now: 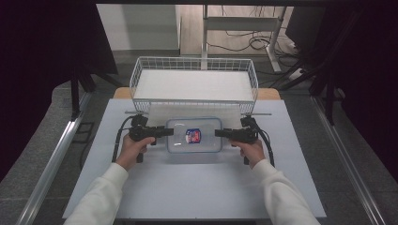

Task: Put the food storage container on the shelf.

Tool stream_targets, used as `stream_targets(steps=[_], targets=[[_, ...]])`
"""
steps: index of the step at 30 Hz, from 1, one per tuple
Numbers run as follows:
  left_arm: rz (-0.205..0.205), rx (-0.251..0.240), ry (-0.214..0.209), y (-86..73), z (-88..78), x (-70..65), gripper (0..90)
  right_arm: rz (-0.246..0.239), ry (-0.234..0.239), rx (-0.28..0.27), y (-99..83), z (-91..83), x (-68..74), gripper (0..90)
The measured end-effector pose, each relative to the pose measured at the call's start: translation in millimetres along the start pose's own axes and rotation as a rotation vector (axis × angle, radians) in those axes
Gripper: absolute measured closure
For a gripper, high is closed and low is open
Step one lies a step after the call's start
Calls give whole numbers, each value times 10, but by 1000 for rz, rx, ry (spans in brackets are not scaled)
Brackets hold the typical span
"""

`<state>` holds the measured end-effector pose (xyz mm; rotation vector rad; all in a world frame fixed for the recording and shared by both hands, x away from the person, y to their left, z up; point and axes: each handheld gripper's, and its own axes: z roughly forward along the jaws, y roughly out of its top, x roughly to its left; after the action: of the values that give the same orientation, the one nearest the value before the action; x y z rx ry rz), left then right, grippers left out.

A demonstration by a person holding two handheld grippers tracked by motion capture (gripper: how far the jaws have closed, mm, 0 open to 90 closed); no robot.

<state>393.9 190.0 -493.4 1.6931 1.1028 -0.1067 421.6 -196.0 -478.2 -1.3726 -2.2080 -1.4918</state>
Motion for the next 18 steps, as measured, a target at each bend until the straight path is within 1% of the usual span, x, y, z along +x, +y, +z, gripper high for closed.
stream_targets(steps=[1,2,4,5,7,8,9,13,14,15,16,18], targets=[[3,2,2,-2,12,10,507,-8,-5,-3,0,8,-16,508],[-1,1,8,-8,45,23,507,-15,-24,0,-5,26,-29,508],[0,0,6,-9,44,48,504,-20,-31,4,-9,39,-37,508],[-2,-2,6,-10,46,56,506,-7,-27,-3,-9,43,-50,509],[-3,-6,1,-11,49,65,507,2,-23,-9,-10,48,-58,509],[-13,-13,-6,-13,56,91,507,0,-24,-13,-12,50,-63,508],[-13,-13,-6,-13,56,91,507,0,-24,-13,-12,50,-63,508],[-45,-36,-6,-15,82,120,504,29,-30,-30,-18,66,-78,504],[-54,-43,-2,-16,90,119,500,60,-32,-41,-25,74,-91,501],[-65,-48,4,-18,96,120,500,60,-32,-41,-25,74,-91,501],[-78,-58,10,-18,106,121,498,80,-36,-49,-29,80,-92,499],[-88,-67,17,-18,121,132,496,95,-53,-70,-42,91,-89,493]])
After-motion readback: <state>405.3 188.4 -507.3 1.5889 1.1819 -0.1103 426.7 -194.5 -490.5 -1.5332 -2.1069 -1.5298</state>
